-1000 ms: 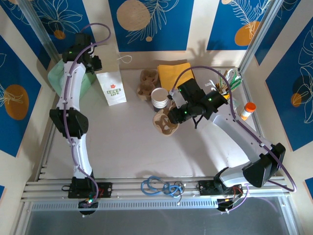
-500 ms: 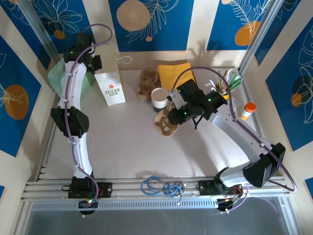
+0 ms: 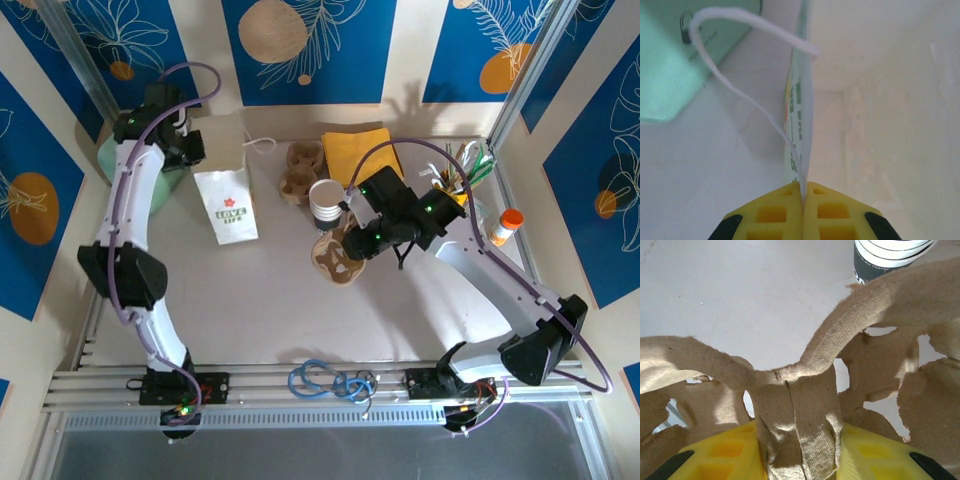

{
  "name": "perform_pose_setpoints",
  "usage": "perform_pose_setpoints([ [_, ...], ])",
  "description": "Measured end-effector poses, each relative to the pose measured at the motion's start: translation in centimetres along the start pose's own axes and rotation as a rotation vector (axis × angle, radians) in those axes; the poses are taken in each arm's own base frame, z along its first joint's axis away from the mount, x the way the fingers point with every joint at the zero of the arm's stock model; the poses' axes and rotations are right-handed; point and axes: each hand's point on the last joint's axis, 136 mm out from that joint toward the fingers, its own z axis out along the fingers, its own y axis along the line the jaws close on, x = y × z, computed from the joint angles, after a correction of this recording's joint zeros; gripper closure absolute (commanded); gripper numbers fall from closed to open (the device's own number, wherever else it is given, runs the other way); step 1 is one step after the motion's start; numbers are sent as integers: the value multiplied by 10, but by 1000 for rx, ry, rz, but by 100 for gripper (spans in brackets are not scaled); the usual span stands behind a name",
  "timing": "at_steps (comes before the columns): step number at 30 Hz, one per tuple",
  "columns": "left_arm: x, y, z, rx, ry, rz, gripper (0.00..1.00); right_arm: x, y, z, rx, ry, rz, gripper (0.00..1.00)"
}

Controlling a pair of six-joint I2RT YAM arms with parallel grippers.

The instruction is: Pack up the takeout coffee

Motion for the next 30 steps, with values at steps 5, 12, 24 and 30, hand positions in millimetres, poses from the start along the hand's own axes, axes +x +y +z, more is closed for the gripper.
perform_pose_setpoints([
  [5, 49, -2, -25, 40, 29, -14, 100, -1, 5, -9, -2, -25, -12, 65],
  [12, 110, -9, -52, 116, 29, -18, 100, 1, 12, -19, 6, -34, -35, 65],
  [24, 182, -33, -95, 296, 38, -9, 100, -10, 24, -48, 3, -77, -71, 65],
  [30, 206, -50, -102, 376, 49, 17, 100, -23, 31, -72, 3, -118, -97, 65],
])
